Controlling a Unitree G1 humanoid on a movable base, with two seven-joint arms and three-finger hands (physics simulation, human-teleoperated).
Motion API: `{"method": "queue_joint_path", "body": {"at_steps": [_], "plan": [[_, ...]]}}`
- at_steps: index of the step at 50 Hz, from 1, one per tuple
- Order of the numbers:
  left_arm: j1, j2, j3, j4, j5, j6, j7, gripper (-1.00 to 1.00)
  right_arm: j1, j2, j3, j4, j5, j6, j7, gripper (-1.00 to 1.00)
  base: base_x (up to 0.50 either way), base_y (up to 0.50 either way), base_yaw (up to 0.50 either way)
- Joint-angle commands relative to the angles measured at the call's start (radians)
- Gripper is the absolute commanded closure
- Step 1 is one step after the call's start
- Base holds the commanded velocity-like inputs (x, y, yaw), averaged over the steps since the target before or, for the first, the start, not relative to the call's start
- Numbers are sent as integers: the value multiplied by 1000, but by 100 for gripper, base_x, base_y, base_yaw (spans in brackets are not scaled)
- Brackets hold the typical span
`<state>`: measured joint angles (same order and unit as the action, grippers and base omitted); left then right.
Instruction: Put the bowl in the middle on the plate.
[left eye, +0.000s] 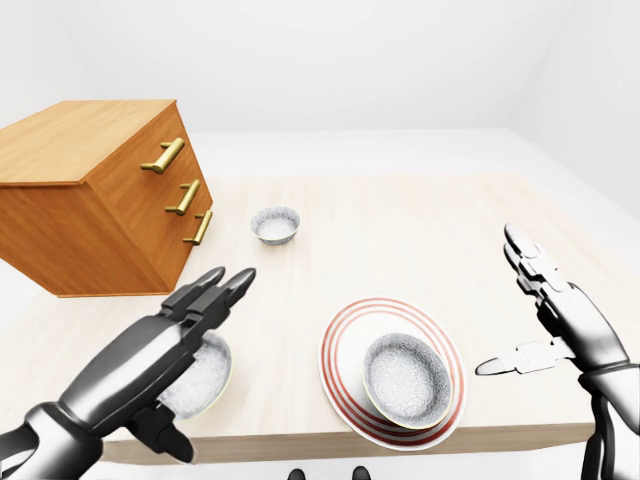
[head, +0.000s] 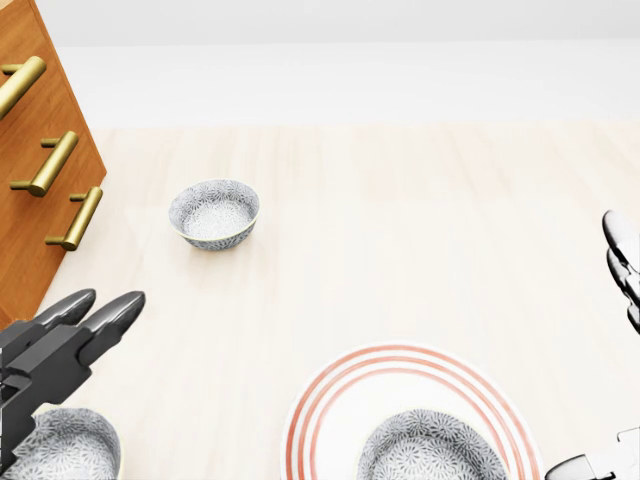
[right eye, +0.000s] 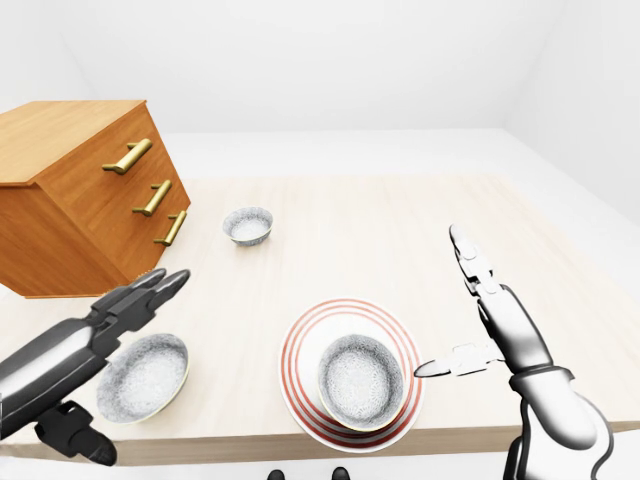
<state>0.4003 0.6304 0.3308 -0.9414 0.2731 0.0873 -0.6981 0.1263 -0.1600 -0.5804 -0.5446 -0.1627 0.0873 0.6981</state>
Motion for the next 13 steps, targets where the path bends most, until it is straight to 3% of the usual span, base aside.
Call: {"method": "queue_joint_path", "body": {"at_steps": [1, 2, 4, 7, 13], "plan": [[13, 103, 1098, -63, -917, 0, 0, -100, 2, 2, 4, 3, -13, 0, 0, -100, 0, 0, 0], [61, 36, 1053, -38, -861, 0, 0, -100, 2, 1, 8, 6, -18, 0, 0, -100, 0, 0, 0], [114, -5, 1042, -5, -855, 0, 0, -100, 3, 2, 8, 7, -20, 0, 0, -100, 0, 0, 0], [168, -11, 1063, 65, -862, 0, 0, -100, 0, 2, 5, 12, -19, 0, 0, -100, 0, 0, 0], [77, 56, 1184, 153, -946, 0, 0, -100, 1, 3, 5, 16, -15, 0, 0, -100, 0, 0, 0]]}}
